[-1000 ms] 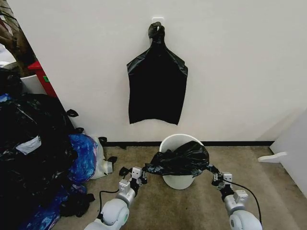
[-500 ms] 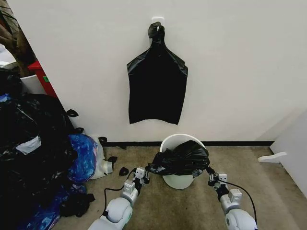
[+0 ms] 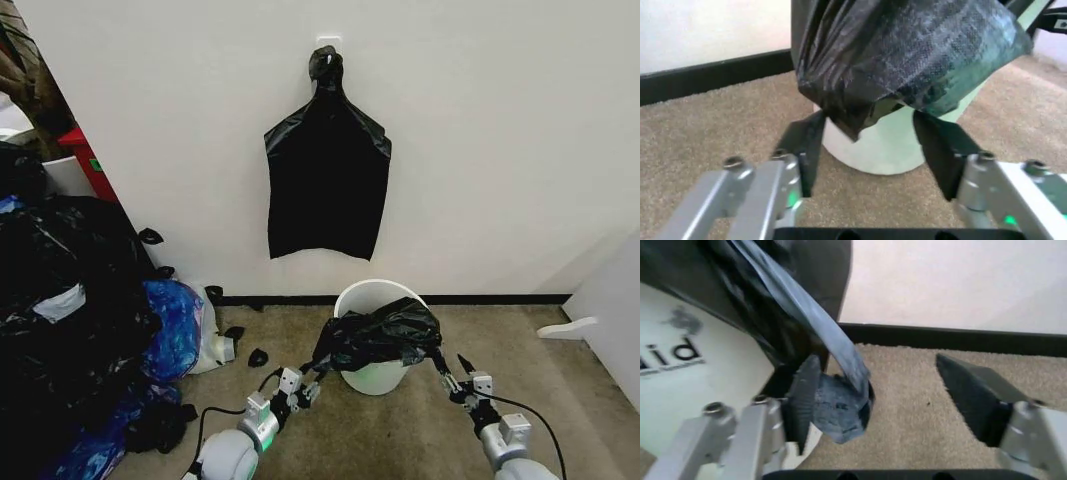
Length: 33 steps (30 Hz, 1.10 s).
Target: Place the garbage bag over the trash bin.
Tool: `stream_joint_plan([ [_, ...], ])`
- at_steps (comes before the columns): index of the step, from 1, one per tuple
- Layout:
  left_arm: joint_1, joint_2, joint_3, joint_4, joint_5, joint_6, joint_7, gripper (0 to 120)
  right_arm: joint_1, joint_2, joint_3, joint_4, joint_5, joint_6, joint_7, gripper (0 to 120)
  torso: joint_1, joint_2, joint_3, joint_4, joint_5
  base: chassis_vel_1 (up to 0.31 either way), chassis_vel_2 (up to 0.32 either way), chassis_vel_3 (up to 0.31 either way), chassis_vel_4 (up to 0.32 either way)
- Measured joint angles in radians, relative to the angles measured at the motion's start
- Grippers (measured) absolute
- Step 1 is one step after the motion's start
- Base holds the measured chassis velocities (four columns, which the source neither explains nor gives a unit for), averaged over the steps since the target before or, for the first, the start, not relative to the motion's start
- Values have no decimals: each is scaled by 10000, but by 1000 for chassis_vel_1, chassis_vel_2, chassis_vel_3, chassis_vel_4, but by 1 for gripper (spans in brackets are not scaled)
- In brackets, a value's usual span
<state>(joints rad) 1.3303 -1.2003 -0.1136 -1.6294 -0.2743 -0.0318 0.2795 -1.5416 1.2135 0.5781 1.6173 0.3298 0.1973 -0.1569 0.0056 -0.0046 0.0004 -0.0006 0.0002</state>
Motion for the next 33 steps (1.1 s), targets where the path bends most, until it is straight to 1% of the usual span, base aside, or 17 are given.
stream_joint_plan([
  [1, 23, 1, -6, -1, 14, -45, 22, 61, -27, 0, 4, 29, -14, 8, -23, 67, 0, 0, 0, 0, 1, 0, 0, 0, 0],
  [2, 23, 1, -6, -1, 14, -45, 22, 61, -27, 0, 4, 29, -14, 8, -23, 67, 0, 0, 0, 0, 1, 0, 0, 0, 0],
  [3, 56, 3, -8, 2, 87, -124, 52, 65, -62, 9, 16, 48, -91, 48, -75, 73, 0, 0, 0, 0, -1, 0, 0, 0, 0],
  [4, 100, 15, -29, 29, 220, -231, 110, 71, -101, 37, 44, 38, -264, 168, -142, 80, 0, 0, 0, 0, -1, 0, 0, 0, 0],
  [6, 158, 33, -53, 88, 419, -394, 173, 81, -159, 56, 68, 0, -403, 306, -188, 86, 0, 0, 0, 1, 1, 0, 0, 0, 0],
  [8, 207, 60, -90, 215, 683, -664, 368, 89, -272, 68, 100, -26, -561, 513, -220, 95, 0, 0, 0, 0, -1, 0, 0, 0, 0],
  [9, 207, 60, -90, 215, 683, -664, 368, 89, -272, 68, 100, -26, -561, 513, -220, 95, 0, 0, 0, 0, -1, 0, 0, 0, 0],
  [10, 236, 85, -115, 277, 827, -818, 556, 94, -326, 75, 126, -54, -673, 670, -223, 98, 0, 0, 0, 0, 0, 0, 0, 0, 0],
  [12, 286, 125, -131, 299, 927, -987, 813, 98, -401, 84, 181, -82, -840, 915, -224, 100, 0, 0, 0, 1, 0, 0, 0, 0, 0],
  [15, 369, 171, -166, 299, 958, -1204, 1061, 100, -640, 104, 262, -2, -1065, 1219, -223, 100, 0, 0, 0, -1, 0, 0, 0, 0, 0],
  [19, 449, 172, -218, 250, 959, -1330, 1166, 100, -879, 122, 295, 233, -1178, 1351, -219, 100, 0, 0, 0, 0, -1, 0, 0, 0, 0],
  [24, 789, 203, -318, -49, 807, -1523, 1245, 100, -1507, 191, 382, 775, -1359, 1787, -99, 100, 0, 0, 0, 0, 0, 0, 0, 0, 0],
  [27, 1144, 234, -504, -378, 452, -1799, 1289, 100, -2118, 233, 486, 1383, -1370, 2144, 28, 100, -1, 0, -1, 0, -1, 0, 0, 0, 0],
  [29, 1462, 233, -821, -739, 176, -1962, 1523, 100, -2599, 291, 564, 1995, -1310, 2345, 87, 100, 0, 0, -1, -2, -2, 0, 0, 0, 0],
  [30, 1721, 232, -1046, -1033, -43, -1998, 1708, 100, -2920, 336, 617, 2509, -1168, 2393, 132, 100, -1, 0, -1, -1, 0, 0, 0, 0, 0],
  [31, 1721, 232, -1046, -1033, -43, -1998, 1708, 100, -2920, 336, 617, 2509, -1168, 2393, 132, 100, -1, 0, -1, -1, 0, 0, 0, 0, 0],
  [33, 2036, 236, -1261, -1428, -346, -2049, 1833, 100, -3234, 377, 668, 3153, -934, 2336, 209, 100, -1, 0, -1, -1, -2, 0, 0, 0, 0],
])
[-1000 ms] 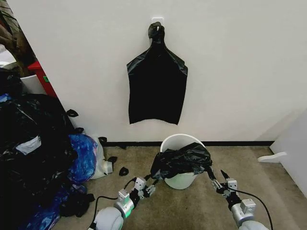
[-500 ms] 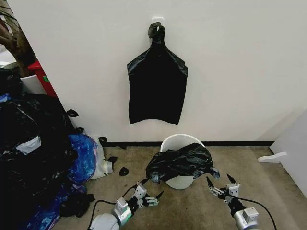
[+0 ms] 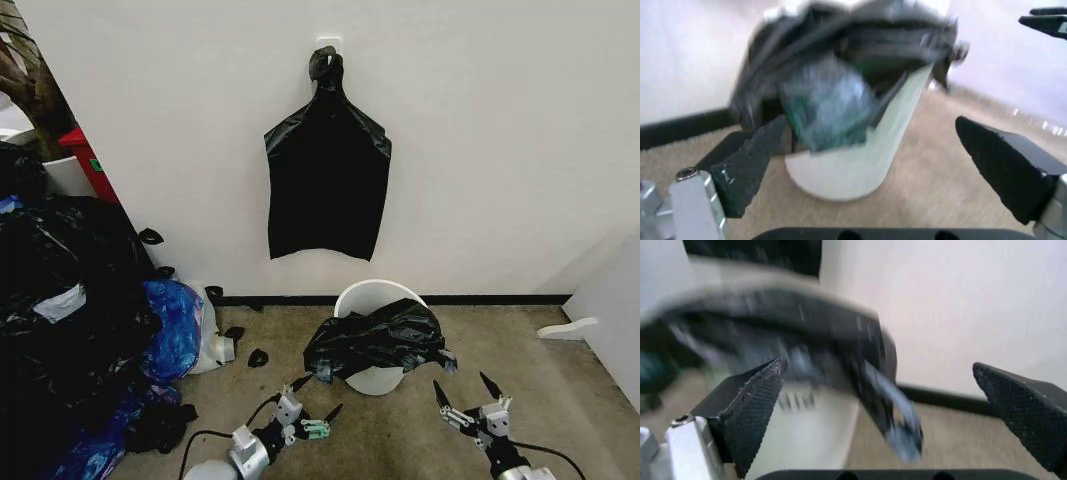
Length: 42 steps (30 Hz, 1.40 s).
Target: Place the garbage bag over the trash bin.
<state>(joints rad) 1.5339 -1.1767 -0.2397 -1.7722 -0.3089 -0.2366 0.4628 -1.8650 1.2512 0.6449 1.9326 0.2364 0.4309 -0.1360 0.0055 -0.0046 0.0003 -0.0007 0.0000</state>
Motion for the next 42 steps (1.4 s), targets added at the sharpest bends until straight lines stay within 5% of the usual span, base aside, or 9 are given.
stream_joint_plan([
  [9, 1190, -362, -836, -2421, -1072, 330, -944, 100, 436, -610, 443, 2443, 1521, -2723, 574, 100, 0, 0, 1, 3, 0, 0, 0, 0, 0],
  [11, 1214, -492, -777, -3216, -1567, 967, -2522, 100, 1497, -1028, 693, 2844, 2718, -4723, 823, 100, 0, 0, 2, 11, 8, 0, 0, 0, 0],
  [15, 694, -472, -486, -3715, -1922, 1688, -3984, 100, 2041, -1155, 1135, 3013, 3455, -6037, 947, 100, 0, 0, 3, 7, 2, 0, 0, 0, 0],
  [17, 401, -566, -418, -4238, -2210, 2351, -4826, 100, 2692, -1489, 1558, 2771, 3930, -6859, 895, 100, 0, 0, 2, -15, -4, 0, 0, 0, 0],
  [22, 990, -339, -762, -4880, -2919, 2769, -5322, 100, 4149, -2642, 1450, 1717, 4959, -8068, 530, 100, 0, 0, 3, 11, 5, 0, 0, 0, 0],
  [29, 1254, -292, -1127, -4921, -3066, 2764, -5325, 100, 6663, -4612, 103, -192, 6679, -10009, -442, 100, 1, 0, 3, 2, 1, 0, 0, 0, 0],
  [32, 1218, -325, -1154, -4930, -3080, 2767, -5267, 100, 8514, -5383, -1600, -1284, 7328, -10258, -593, 100, 1, 0, 3, 0, -8, 0, 0, 0, 0],
  [42, 992, -69, -1283, -5067, -3129, 2894, -5133, 100, 13755, -4924, -7043, -4438, 7661, -11665, -989, 100, 2, -1, 4, 1, 8, 0, 0, 0, 0],
])
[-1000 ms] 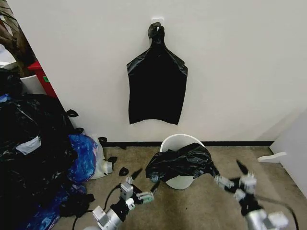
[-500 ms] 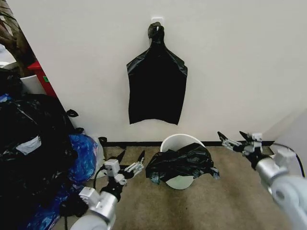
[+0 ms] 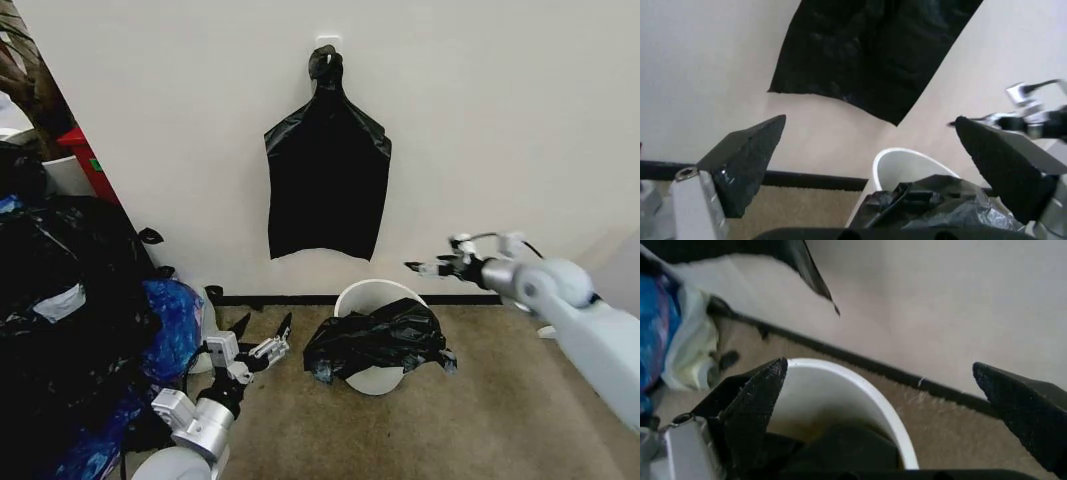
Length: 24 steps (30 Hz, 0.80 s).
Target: Place the garbage bag over the trash bin.
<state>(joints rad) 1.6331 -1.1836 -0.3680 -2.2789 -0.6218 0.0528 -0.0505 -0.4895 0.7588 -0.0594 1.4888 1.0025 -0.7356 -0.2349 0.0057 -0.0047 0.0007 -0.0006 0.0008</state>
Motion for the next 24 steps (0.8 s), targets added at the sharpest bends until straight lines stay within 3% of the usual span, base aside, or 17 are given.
stream_joint_plan([
  [1, 0, 0, 0, 0, 0, 0, 0, 100, 0, 0, 0, 0, 0, 0, 0, 100, 0, 0, 0, 0, 0, 0, 0, 0, 0],
  [4, -20, -12, 24, -12, -3, -35, 137, 100, 1492, 153, -1495, -1164, -131, -42, -415, 100, 0, 0, -1, 1, -15, 0, 0, 0, 0],
  [7, 79, -35, -16, -88, 0, -114, 235, 100, 2412, 181, -2522, -1761, -10, -42, -519, 100, 0, 0, -1, 1, -2, 0, 0, 0, 0],
  [12, 258, -75, -231, -375, -33, -130, 259, 100, 3340, -373, -4382, -1574, 284, -39, -875, 100, 0, 0, -3, -8, -7, 0, 0, 0, 0],
  [16, 307, -65, -412, -537, -89, -119, 263, 100, 3882, -109, -5656, -1675, 468, -29, -843, 100, 0, 0, -2, 4, -5, 0, 0, 0, 0],
  [24, 440, -186, -434, -817, -50, -116, 335, 100, 4635, 491, -6734, -2554, 432, -17, -813, 95, -1, 0, -2, 0, -6, 0, 0, 0, 0],
])
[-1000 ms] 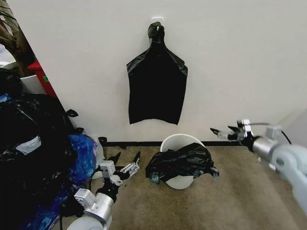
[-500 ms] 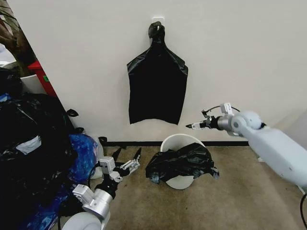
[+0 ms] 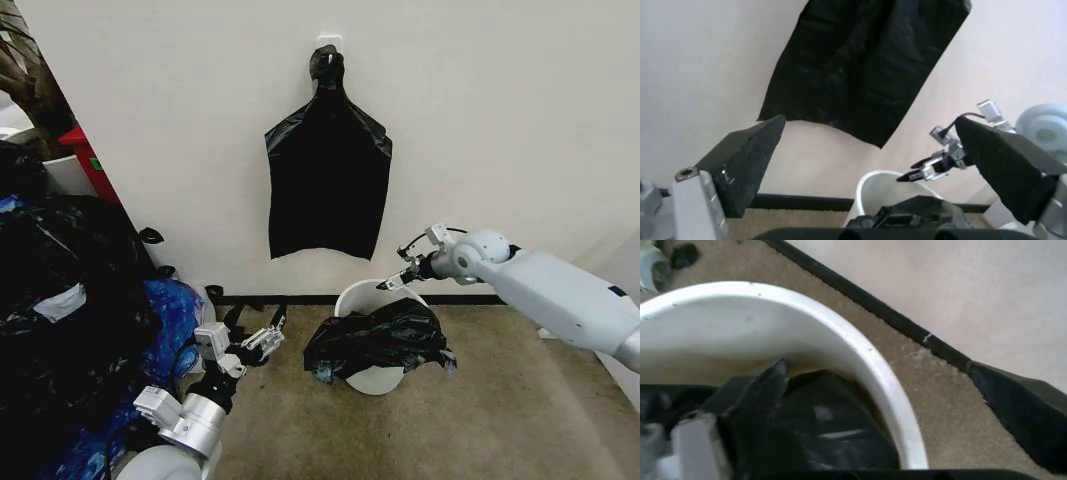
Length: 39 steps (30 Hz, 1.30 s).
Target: Place the garbage bag over the trash bin.
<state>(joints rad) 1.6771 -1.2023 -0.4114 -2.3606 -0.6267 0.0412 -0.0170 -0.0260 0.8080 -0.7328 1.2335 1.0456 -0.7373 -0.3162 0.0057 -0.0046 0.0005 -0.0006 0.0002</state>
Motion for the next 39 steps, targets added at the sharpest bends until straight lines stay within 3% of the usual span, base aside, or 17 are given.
stream_joint_plan([
  [11, 65, -98, -88, -201, 12, -55, 151, 100, -24, 739, -360, -878, -470, 8, -371, 55, -1, 0, 0, 0, 5, 0, 0, 0, 0],
  [25, -188, -80, -75, -120, 7, -198, 193, 100, -250, 1106, -256, -1020, -551, 23, -73, 7, -1, 0, -1, 2, 2, 0, 0, 0, 0],
  [32, -141, -127, -137, -159, 6, -238, 184, 100, -305, 647, -161, -393, -414, 31, 70, 3, -1, 0, 0, 5, -1, 0, 0, 0, 0],
  [39, -152, -142, -338, -223, -83, -247, 159, 100, -477, -413, -119, 898, -235, 31, 238, 1, -1, 0, -1, -7, -3, 0, 0, 0, 0],
])
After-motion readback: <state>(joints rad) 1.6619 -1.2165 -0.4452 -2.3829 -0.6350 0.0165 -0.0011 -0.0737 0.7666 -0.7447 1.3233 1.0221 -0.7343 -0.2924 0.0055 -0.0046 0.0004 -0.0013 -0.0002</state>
